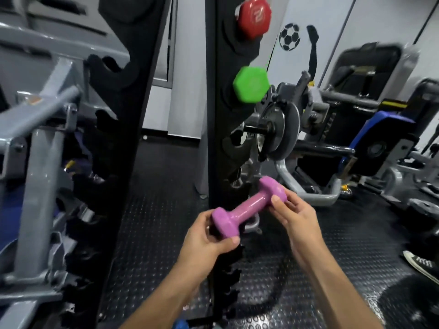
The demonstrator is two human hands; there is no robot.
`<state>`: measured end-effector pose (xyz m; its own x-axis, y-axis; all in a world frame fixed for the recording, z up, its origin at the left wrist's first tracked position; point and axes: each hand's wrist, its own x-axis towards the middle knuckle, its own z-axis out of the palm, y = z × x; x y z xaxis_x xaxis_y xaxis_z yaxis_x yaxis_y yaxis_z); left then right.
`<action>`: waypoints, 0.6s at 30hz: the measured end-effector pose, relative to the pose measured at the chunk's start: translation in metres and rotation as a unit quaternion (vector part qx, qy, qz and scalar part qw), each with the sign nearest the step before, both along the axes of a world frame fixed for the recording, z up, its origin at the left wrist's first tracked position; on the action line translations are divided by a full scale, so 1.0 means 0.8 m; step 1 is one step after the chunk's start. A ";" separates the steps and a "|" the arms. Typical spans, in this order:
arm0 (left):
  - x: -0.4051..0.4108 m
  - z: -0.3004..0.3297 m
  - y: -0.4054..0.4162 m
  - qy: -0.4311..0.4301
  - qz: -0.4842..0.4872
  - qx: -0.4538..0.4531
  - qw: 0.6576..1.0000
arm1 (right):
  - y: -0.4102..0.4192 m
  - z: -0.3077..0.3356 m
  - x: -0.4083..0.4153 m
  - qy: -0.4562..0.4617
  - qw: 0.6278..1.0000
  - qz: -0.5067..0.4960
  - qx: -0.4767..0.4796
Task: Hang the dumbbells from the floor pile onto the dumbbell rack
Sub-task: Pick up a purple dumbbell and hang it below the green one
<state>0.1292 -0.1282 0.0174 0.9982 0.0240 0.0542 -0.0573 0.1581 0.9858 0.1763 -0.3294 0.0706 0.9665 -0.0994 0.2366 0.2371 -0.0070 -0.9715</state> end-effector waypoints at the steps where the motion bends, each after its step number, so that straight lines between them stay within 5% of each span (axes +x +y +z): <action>1: 0.002 0.017 -0.003 -0.017 0.015 0.008 1.000 | 0.001 0.016 0.003 -0.014 1.000 -0.001 0.001; 7: 0.025 0.114 -0.029 -0.078 0.113 0.022 0.990 | 0.012 0.117 0.047 -0.096 0.994 -0.057 0.010; 18: 0.072 0.180 -0.061 -0.067 0.222 0.030 0.972 | 0.049 0.186 0.157 -0.037 0.998 -0.029 -0.037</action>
<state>0.1868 -0.1767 0.1611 0.8744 0.4433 0.1972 -0.2350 0.0313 0.9715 0.3015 -0.2905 0.2195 0.9391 -0.1336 0.3166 0.3060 -0.0945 -0.9473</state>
